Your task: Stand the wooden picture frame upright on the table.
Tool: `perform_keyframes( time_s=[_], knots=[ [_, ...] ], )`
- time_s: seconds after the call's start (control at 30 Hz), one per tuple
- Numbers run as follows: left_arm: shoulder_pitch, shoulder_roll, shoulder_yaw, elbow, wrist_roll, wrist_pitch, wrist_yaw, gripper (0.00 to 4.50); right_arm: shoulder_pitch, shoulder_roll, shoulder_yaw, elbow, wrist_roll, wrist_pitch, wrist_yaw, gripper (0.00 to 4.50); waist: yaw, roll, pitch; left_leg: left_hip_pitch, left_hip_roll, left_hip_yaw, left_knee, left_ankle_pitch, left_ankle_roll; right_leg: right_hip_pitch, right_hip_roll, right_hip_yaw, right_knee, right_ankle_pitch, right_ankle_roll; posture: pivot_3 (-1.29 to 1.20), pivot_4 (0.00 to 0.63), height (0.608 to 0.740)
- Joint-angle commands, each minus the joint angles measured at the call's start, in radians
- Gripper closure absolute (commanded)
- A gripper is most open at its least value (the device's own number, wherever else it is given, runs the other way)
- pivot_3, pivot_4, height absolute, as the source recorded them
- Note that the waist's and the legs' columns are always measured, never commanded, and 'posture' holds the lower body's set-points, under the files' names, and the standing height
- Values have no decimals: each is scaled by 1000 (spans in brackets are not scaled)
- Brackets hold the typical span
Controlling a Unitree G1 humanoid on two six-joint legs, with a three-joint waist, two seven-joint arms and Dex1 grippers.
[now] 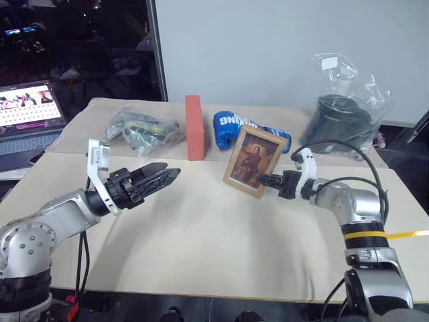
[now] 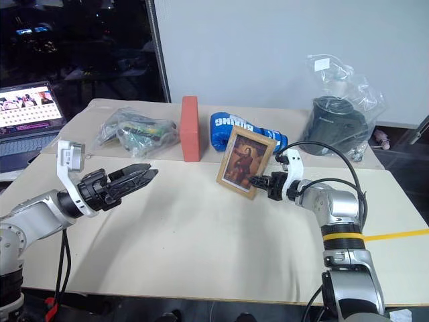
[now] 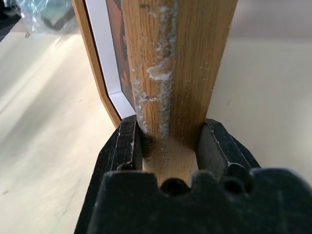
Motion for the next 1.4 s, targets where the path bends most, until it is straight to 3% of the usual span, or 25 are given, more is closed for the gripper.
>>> perform_keyframes(
  time_s=[0.03,0.37,0.53,0.6,0.73,0.83,0.87,1.03,1.13,1.27,1.4],
  knots=[
    [-19,-17,8,16,-20,-9,9,0,33,-9,-20,-98,45,80,10,3217,0,0,0,0,0,0,0,0,0,0,0,0,0,0,0,0,150,740],
    [-17,-34,6,13,20,-26,-9,0,127,-8,28,-228,20,94,-3,3217,-2,0,0,0,0,0,0,0,0,0,0,0,0,0,0,0,150,740],
    [-46,-70,6,37,24,-38,12,0,128,12,-22,-241,59,129,-16,3217,0,0,0,1,0,0,1,0,0,1,0,0,0,0,0,0,150,740],
    [-55,-76,2,36,50,-48,-1,0,112,41,-89,-237,100,170,-53,2214,-2,0,0,0,0,0,1,0,0,1,0,0,0,0,0,0,150,740],
    [-56,-80,-11,43,91,-58,-21,0,109,20,-132,-279,143,234,-47,982,0,0,0,0,0,0,0,0,0,0,0,0,0,0,0,0,150,740],
    [-51,-74,-40,21,167,-92,-60,0,187,-89,-116,-408,247,270,129,62,6,0,0,-1,0,0,1,0,0,0,0,0,0,0,0,0,150,740],
    [-49,-69,-52,12,193,-102,-69,0,212,-119,-109,-440,270,269,177,62,11,0,0,-2,0,0,0,0,0,0,0,0,-1,0,1,0,150,740],
    [-22,-41,-155,58,386,-156,-123,0,464,-342,-59,-464,127,-64,476,62,23,0,0,-3,0,1,1,-1,1,0,0,-1,-3,-2,3,0,150,740],
    [44,-19,-224,53,515,-211,-159,0,572,-396,-38,-373,-8,-293,529,62,18,0,0,-2,0,1,2,-1,1,0,0,-1,-3,-5,8,0,150,740],
    [124,-47,-267,57,662,-316,-139,0,617,-319,-121,-256,-114,-609,446,62,7,0,0,0,0,2,2,-1,1,1,0,0,-2,-5,8,0,150,740],
    [186,-63,-273,68,760,-406,-154,0,599,-212,-223,-288,-60,-676,358,62,-2,0,0,1,1,2,2,0,1,1,0,1,0,-5,8,0,150,740]
  ],
)
